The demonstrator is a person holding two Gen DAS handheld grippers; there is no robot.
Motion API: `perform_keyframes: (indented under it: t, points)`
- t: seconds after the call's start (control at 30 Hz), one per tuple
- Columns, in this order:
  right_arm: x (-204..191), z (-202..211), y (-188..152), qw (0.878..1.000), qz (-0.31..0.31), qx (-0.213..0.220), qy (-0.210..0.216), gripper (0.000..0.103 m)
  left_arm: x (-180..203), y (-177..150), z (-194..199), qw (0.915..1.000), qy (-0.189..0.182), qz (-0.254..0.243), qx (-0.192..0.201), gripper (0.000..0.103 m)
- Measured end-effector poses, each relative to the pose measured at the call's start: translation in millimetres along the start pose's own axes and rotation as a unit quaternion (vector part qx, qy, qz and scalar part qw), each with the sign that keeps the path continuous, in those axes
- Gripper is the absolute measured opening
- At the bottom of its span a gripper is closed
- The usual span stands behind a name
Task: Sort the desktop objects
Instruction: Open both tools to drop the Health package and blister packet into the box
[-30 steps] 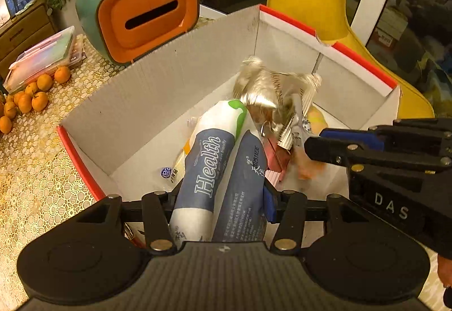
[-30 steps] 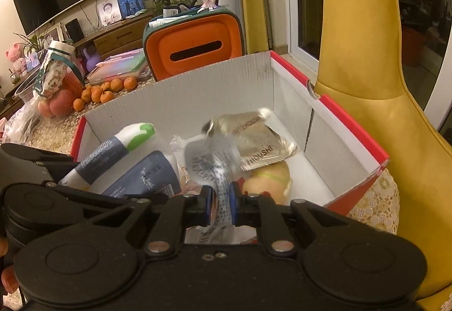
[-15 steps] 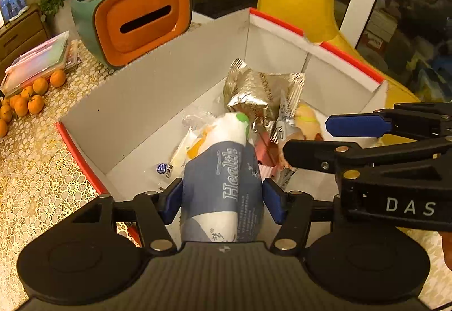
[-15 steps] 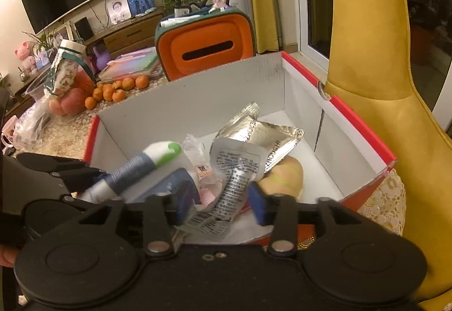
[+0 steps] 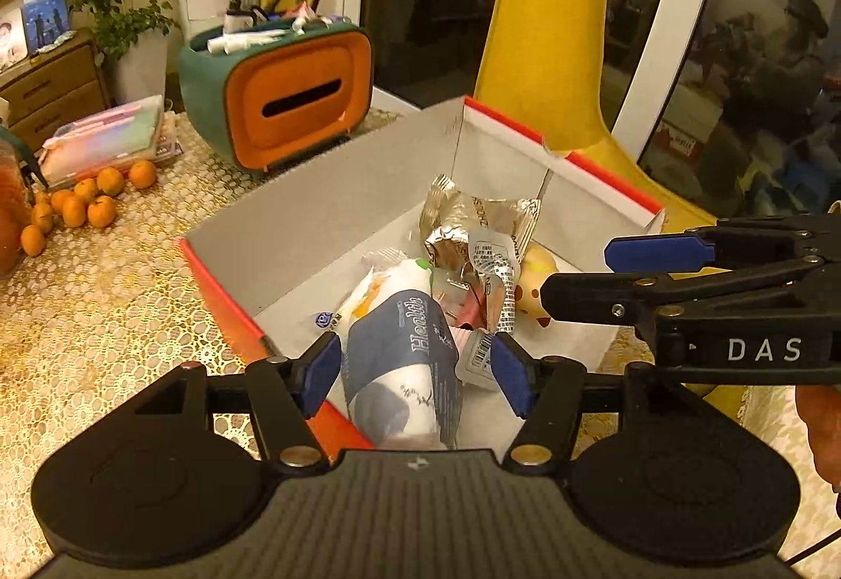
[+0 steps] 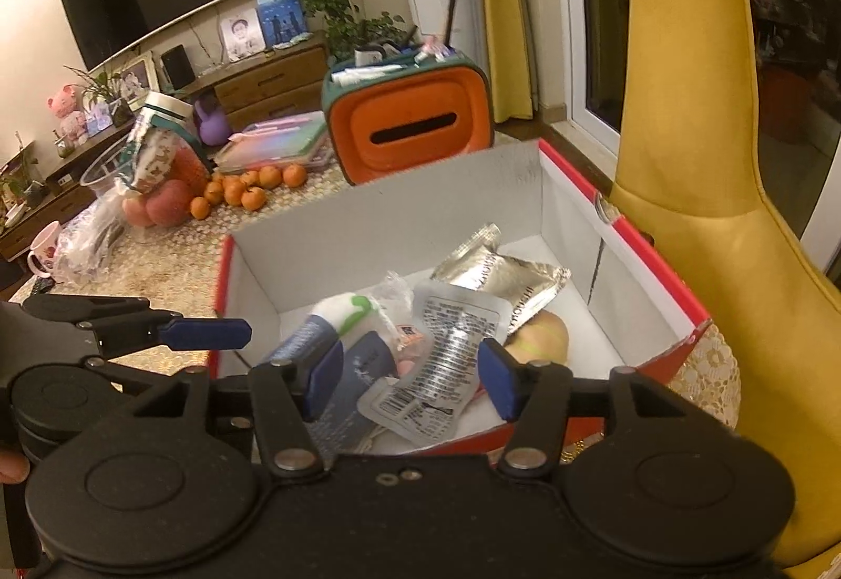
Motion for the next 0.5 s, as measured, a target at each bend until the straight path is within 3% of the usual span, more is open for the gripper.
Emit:
perform_keyframes:
  t: [0.33, 0.5]
  points:
    - [-23, 37, 2, 0.999, 0.004, 0.033, 0.017, 0.056, -4, -7, 60, 0.9989, -0.017, 0.0, 0.043, 0.062]
    - [-37, 50, -4, 0.999, 0.026, 0.042, 0.004, 0.057, -10, -13, 88, 0.9977, -0.013, 0.001, 0.067, 0.062]
Point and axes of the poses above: each gripper's, at about its wrist camera, not at the fingertips, and z roughly against the way its jaws point, x to its right, y to its top, the point moved 8 cm from there along -z, roughly the way its jaws point, and after that the axes turned 12 degrees about z, right-handed, at the moved point
